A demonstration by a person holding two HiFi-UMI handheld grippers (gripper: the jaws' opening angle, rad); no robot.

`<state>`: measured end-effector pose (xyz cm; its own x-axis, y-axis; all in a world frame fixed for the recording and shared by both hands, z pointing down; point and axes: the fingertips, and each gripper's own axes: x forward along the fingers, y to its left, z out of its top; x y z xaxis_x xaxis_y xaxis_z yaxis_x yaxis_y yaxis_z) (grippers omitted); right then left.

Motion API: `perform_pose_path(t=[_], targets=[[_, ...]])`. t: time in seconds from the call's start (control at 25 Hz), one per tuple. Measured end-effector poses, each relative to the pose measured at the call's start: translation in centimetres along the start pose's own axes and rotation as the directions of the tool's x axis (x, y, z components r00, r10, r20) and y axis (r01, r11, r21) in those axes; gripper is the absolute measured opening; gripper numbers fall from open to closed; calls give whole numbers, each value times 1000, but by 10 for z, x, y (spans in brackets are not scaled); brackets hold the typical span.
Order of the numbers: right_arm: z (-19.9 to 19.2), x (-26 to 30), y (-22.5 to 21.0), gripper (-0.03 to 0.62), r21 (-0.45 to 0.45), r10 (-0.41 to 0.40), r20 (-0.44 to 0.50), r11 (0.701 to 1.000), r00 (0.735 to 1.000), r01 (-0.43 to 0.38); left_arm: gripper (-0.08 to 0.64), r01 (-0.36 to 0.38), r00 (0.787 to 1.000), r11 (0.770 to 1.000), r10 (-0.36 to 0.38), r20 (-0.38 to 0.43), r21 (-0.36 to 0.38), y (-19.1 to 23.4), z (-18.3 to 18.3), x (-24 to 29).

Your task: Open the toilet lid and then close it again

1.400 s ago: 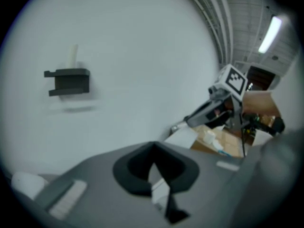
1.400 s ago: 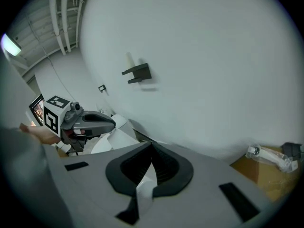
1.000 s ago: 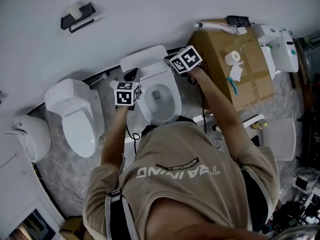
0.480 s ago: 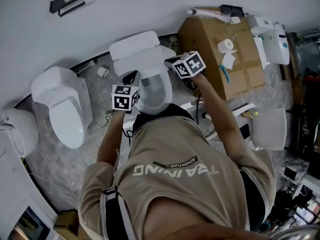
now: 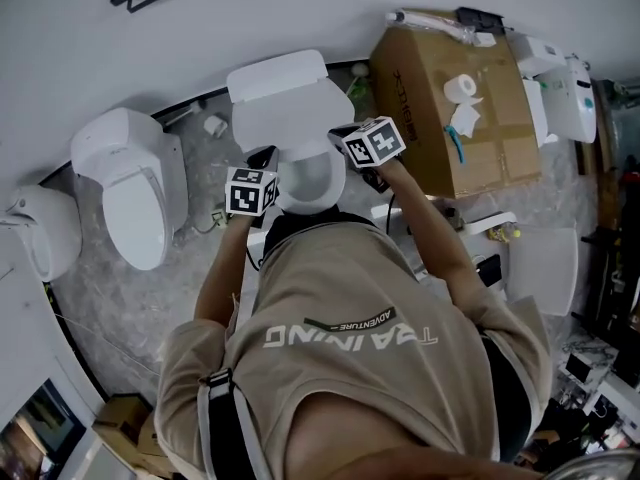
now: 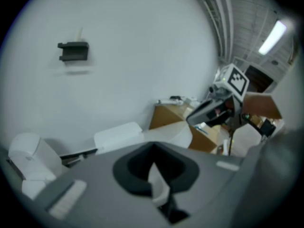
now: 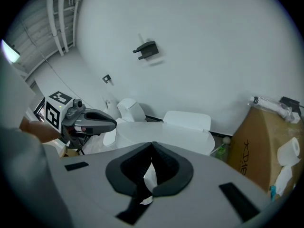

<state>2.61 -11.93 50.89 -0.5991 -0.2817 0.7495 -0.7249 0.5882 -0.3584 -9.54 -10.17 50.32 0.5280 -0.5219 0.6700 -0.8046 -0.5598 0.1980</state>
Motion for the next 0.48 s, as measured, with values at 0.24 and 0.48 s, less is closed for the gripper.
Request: perform_pose_path(t=[0.24, 0.48], targets=[[-38, 4, 9, 14, -5, 58, -11, 998, 998, -58, 6, -52, 997, 997, 48, -65, -55, -17, -34, 2], [-87, 17, 16, 14, 14, 81, -32, 997, 996, -80, 6, -91, 991, 989, 78, -112, -112, -33, -80, 8]])
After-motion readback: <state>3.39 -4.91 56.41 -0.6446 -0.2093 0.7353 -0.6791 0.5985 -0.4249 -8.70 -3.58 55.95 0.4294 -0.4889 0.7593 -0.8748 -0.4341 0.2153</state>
